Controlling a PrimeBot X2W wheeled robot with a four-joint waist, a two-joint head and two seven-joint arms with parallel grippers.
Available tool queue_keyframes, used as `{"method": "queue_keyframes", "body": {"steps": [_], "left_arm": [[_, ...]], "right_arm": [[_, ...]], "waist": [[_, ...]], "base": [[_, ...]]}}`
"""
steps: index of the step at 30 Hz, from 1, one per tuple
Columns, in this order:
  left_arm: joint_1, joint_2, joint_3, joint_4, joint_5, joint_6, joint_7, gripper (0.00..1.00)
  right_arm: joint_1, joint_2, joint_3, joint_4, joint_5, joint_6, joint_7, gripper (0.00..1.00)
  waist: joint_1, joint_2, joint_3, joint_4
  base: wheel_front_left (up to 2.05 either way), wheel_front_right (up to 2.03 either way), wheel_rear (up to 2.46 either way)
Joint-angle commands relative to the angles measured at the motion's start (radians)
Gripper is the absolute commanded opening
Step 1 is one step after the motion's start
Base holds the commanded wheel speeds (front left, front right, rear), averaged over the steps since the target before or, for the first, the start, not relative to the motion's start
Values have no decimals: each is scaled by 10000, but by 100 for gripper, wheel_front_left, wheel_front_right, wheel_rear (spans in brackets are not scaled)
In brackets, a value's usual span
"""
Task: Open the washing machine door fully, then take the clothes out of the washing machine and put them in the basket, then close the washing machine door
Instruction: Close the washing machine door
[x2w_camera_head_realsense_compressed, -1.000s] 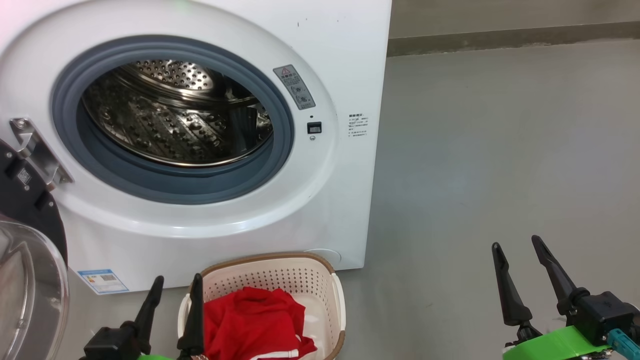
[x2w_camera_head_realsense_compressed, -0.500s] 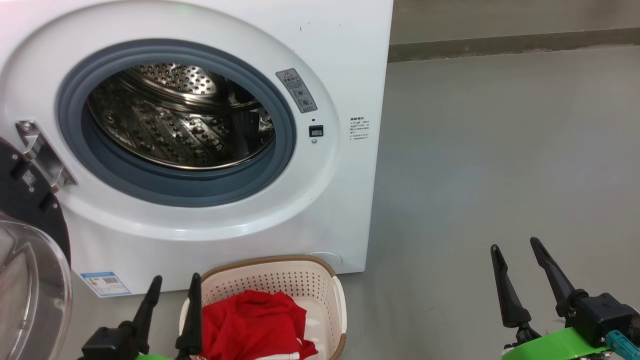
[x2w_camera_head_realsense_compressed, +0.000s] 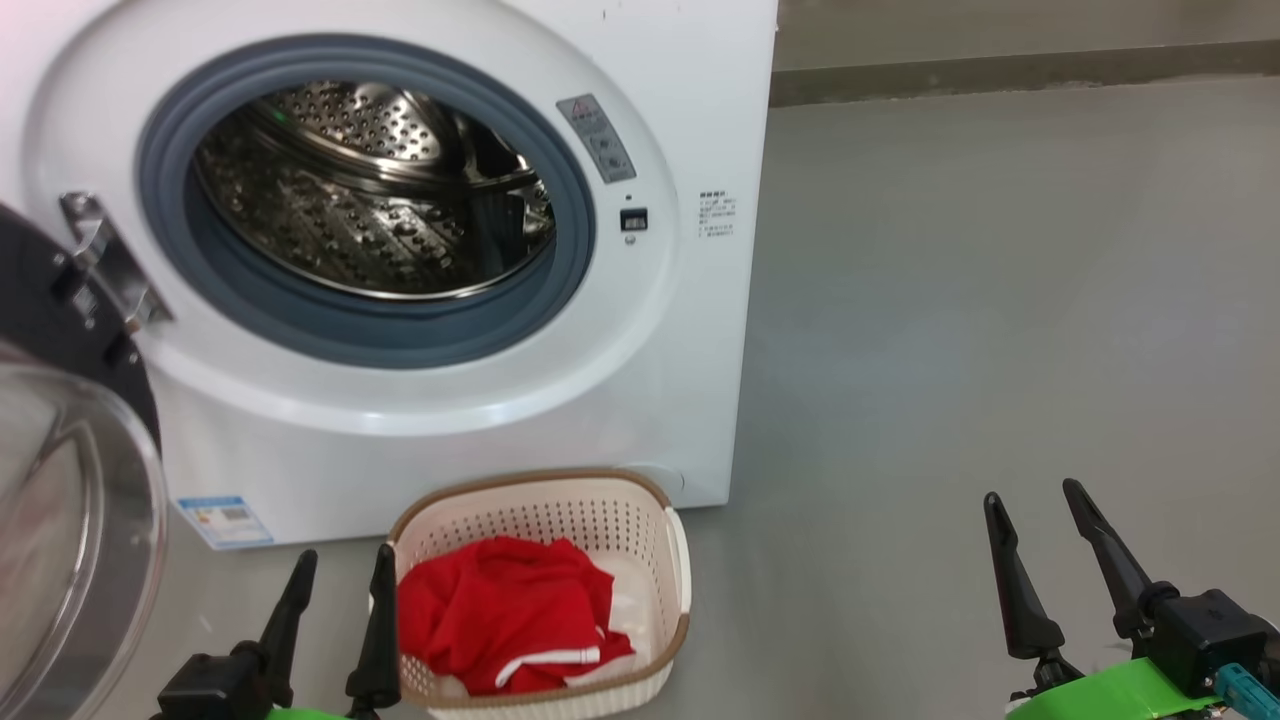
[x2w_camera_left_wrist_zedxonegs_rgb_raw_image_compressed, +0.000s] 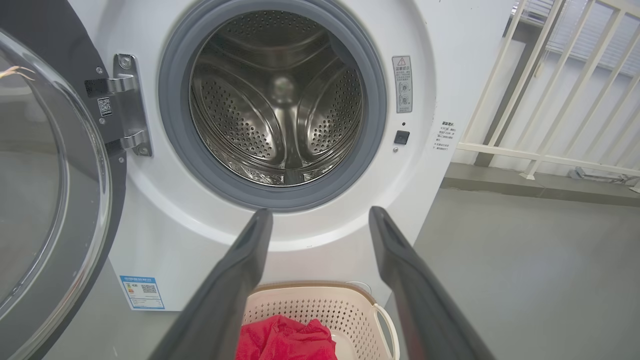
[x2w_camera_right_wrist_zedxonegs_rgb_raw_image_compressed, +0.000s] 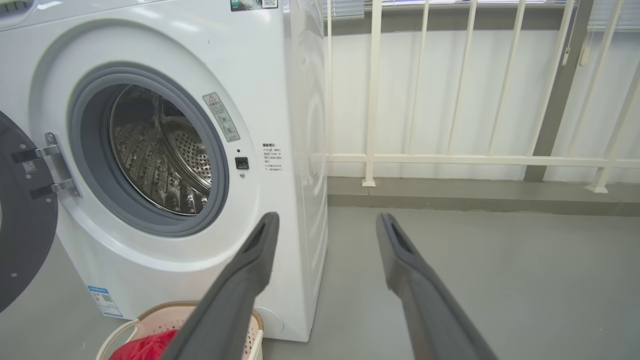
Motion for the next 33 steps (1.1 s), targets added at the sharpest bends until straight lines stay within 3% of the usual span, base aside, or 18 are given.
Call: {"method": "queue_keyframes", "body": {"steps": [1,10,25,33], "left_arm": [[-143,182,324,-312,81,-25,-122,100],[-173,219,276,-388,33,-132,-122,100],[-156,266,182,-558,251,204,-90,100],[-196,262,152,-1034,577,567,-107,100]], "right_arm": [[-183,-100,204,-230,172,62,-63,100],[-245,-100,170,-179,230,62,-63,100],[-354,-100,270,-88,227,62,-63,100],[-530,-100,379,-131,63,62,-63,100]], "waist": [[0,0,12,18],[0,0,44,95],[0,0,39,150],[0,0,114,581]], "base": [[-162,162,0],[-94,94,0],[-3,3,0],[0,0,0]]}}
